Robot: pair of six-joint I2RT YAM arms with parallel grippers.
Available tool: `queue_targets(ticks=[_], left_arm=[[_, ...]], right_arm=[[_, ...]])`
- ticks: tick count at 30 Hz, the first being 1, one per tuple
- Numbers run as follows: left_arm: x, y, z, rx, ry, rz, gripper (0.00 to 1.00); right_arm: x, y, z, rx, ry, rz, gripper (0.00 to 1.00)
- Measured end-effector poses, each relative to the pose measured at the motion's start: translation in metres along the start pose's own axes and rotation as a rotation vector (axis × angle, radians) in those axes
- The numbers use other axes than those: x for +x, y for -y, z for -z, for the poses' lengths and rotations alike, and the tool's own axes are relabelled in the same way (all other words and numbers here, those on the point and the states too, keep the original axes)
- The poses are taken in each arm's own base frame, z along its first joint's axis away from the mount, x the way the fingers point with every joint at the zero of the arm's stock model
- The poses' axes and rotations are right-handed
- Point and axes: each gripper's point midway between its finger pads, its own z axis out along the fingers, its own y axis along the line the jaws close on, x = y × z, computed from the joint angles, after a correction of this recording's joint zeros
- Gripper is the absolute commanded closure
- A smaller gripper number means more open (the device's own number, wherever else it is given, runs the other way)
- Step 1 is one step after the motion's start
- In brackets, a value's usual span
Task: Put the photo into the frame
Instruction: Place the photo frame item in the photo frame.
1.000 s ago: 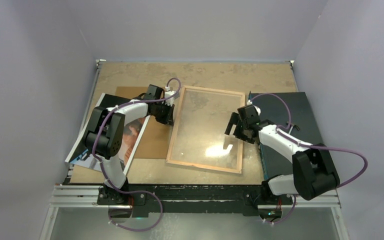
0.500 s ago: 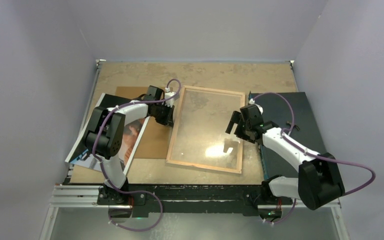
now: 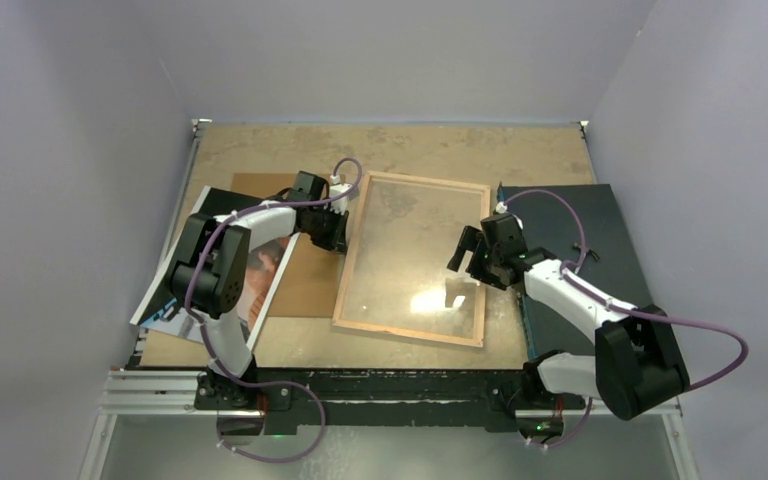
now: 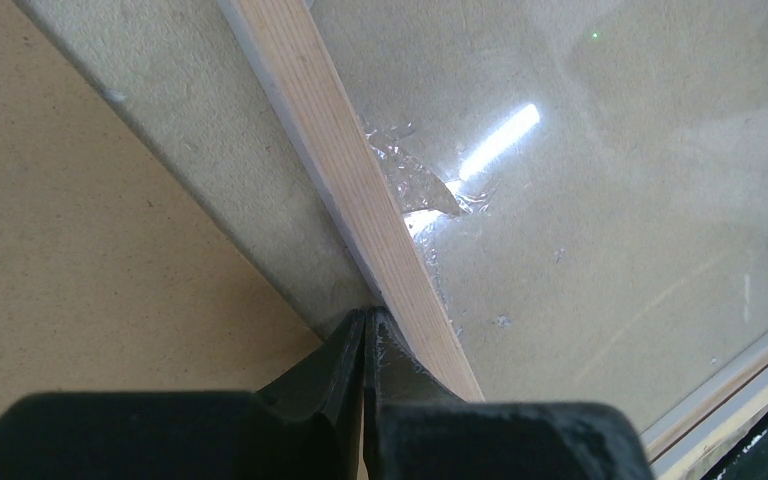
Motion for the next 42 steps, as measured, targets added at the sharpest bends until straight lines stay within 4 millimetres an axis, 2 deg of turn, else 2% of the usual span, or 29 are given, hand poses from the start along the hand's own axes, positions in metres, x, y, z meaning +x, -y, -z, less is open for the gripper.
queue_targets(ticks=[18,36,42], left_arm=[[0.0,-0.005,0.0,-0.026,-0.001,0.001,1.0],[-0.004,-0.009,-0.001,-0.043,0.016,-0.007,1.0],[-0.005,-0.01,-0.001,-0.049,0.019,-0.008,1.0]], right_arm=[[-0.009,-0.007,-0.007,-0.025,0.037,-0.001,0.1],[-0.006,-0.014,-0.014,0.023,0.094,0.07,0.11],[0.003,-0.016,-0.011,0.044,0.078,0.11,0.11]])
